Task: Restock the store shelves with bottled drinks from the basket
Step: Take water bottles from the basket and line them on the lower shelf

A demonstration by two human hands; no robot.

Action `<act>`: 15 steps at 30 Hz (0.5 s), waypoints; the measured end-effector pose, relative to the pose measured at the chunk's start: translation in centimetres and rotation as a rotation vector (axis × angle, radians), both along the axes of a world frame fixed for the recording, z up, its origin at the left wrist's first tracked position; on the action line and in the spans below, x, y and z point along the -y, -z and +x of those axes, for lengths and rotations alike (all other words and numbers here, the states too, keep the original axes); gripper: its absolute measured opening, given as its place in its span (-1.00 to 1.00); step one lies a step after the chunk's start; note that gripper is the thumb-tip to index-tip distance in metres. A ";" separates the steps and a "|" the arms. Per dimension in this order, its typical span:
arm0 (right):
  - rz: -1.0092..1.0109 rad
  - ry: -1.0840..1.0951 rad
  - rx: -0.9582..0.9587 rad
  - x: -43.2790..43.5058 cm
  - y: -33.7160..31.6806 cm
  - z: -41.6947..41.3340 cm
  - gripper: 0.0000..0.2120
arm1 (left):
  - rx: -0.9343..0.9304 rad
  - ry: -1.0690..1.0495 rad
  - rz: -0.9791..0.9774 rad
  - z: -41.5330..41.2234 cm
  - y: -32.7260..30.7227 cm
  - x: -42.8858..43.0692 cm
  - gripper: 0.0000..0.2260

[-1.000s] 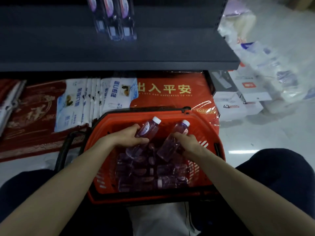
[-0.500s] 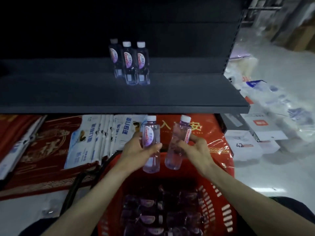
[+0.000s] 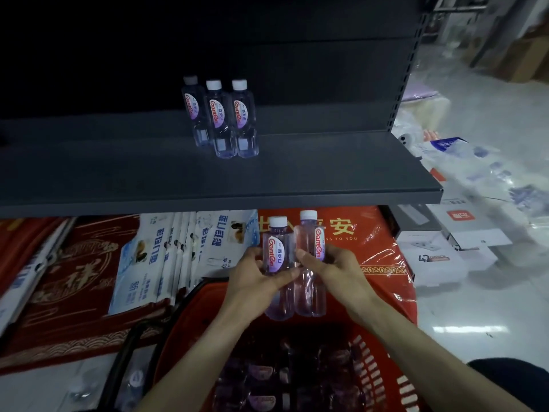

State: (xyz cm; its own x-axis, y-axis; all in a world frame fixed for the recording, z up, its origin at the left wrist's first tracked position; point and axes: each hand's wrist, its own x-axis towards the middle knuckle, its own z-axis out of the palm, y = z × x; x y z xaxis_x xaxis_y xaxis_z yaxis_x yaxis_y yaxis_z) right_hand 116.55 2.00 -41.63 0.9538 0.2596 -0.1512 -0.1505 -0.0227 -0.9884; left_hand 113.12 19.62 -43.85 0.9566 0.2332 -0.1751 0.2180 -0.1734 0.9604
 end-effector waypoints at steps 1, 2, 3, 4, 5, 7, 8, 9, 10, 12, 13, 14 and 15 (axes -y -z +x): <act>-0.010 -0.024 -0.035 0.3 -0.3 0.0 -0.87 | -0.008 0.001 -0.014 0.0 0.2 0.0 -0.36; -0.030 -0.055 -0.060 0.6 -0.6 0.1 -0.86 | -0.015 -0.001 -0.023 0.0 0.3 -0.1 -0.32; -0.051 -0.085 -0.066 1.0 -0.7 0.1 -0.85 | -0.016 -0.006 -0.030 -0.1 0.3 -0.1 -0.30; -0.067 -0.106 -0.057 1.3 -0.9 0.2 -0.83 | -0.020 -0.013 -0.032 -0.2 0.4 -0.1 -0.29; -0.074 -0.117 -0.040 1.6 -1.1 0.1 -0.82 | -0.023 -0.017 -0.032 -0.2 0.3 -0.1 -0.30; -0.071 -0.120 -0.008 1.8 -1.3 -0.2 -0.82 | -0.026 -0.010 -0.040 -0.3 -0.1 -0.1 -0.33; -0.071 -0.109 0.009 1.8 -1.5 -0.3 -0.82 | -0.023 -0.004 -0.047 -0.3 -0.4 -0.1 -0.36; -0.073 -0.087 0.028 1.7 -1.8 -0.3 -0.81 | -0.014 0.001 -0.049 -0.2 -0.9 -0.2 -0.39; -0.078 -0.071 0.056 1.6 -2.1 -0.1 -0.80 | -0.003 0.004 -0.038 0.1 -1.6 -0.3 -0.43; -0.092 -0.047 0.138 1.3 -3.1 0.7 -0.75 | 0.038 0.004 -0.017 0.9 -3.4 -0.5 -0.50; -0.088 -0.037 0.180 1.1 -3.8 1.2 -0.73 | 0.066 0.006 -0.007 1.4 -4.5 -0.6 -0.53; -0.073 -0.026 0.222 1.0 -4.6 1.8 -0.71 | 0.095 0.008 0.011 2.2 -5.5 -0.7 -0.55; -0.055 -0.009 0.261 0.8 -5.4 2.4 -0.69 | 0.127 0.003 0.030 3.0 -6.5 -0.8 -0.56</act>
State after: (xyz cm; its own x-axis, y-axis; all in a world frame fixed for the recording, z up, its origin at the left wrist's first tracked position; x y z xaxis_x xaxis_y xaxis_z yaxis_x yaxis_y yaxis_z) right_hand 118.99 1.22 -36.20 0.9600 0.2668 0.0856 0.1098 -0.0772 -0.9909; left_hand 116.11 20.44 -37.33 0.9713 0.2333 -0.0457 0.0946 -0.2031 0.9746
